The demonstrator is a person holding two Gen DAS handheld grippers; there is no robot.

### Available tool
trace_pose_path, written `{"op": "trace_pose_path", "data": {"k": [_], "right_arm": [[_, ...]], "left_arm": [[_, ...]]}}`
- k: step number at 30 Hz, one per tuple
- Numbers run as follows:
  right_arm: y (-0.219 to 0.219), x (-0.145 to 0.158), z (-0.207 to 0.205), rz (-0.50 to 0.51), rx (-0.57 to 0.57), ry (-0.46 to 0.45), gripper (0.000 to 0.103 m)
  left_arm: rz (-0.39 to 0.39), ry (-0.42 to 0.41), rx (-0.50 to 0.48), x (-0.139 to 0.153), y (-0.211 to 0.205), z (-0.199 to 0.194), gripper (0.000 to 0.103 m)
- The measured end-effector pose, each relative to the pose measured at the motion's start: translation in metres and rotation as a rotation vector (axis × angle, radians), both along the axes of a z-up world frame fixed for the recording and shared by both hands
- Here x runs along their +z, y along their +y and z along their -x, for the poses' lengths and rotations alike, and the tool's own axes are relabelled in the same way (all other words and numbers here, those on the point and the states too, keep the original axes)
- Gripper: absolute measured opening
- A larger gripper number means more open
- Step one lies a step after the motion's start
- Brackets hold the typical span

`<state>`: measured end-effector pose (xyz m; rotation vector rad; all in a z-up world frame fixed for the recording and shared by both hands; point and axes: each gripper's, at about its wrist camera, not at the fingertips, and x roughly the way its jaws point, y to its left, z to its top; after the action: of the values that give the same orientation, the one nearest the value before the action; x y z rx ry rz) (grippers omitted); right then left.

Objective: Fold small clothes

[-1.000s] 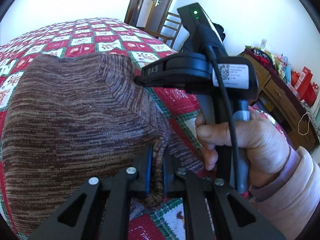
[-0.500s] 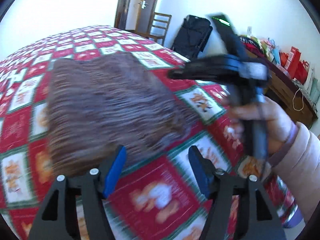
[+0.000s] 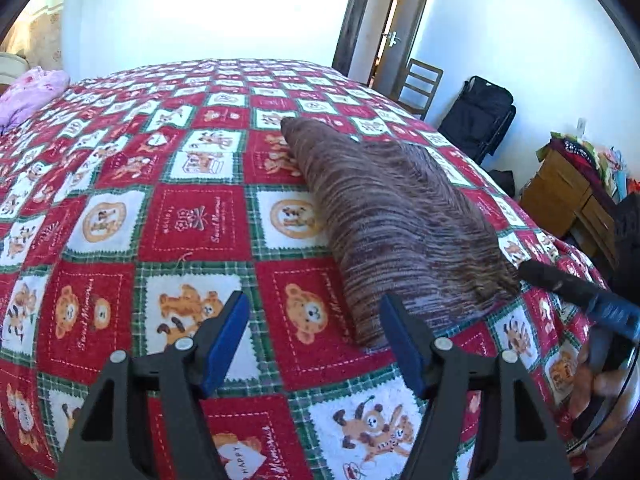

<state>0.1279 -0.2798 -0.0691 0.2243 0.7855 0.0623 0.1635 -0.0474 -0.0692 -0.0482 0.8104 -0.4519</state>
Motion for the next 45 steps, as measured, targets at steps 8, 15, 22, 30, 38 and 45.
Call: {"op": "trace_pose_path", "data": {"k": [8, 15, 22, 30, 38, 45], "right_arm": [[-0.002, -0.028, -0.010, 0.033, -0.057, 0.113, 0.042], [-0.015, -0.031, 0.000, -0.048, -0.085, 0.083, 0.042], [-0.009, -0.027, -0.004, 0.019, -0.024, 0.082, 0.010], [-0.021, -0.002, -0.005, 0.159, -0.008, 0.074, 0.009], [-0.033, -0.023, 0.000, 0.096, -0.038, 0.112, 0.011], [-0.044, 0.015, 0.013, 0.067, -0.082, 0.025, 0.012]], "left_arm": [[-0.024, -0.004, 0.025, -0.002, -0.006, -0.002, 0.070], [-0.024, 0.006, 0.030, -0.004, -0.004, -0.005, 0.070], [-0.028, 0.023, 0.040, -0.007, -0.006, -0.012, 0.070], [-0.039, 0.012, 0.023, -0.004, -0.017, -0.015, 0.070], [-0.119, 0.036, 0.007, -0.024, -0.031, -0.018, 0.073], [-0.067, -0.017, 0.028, 0.004, -0.012, -0.030, 0.073]]}}
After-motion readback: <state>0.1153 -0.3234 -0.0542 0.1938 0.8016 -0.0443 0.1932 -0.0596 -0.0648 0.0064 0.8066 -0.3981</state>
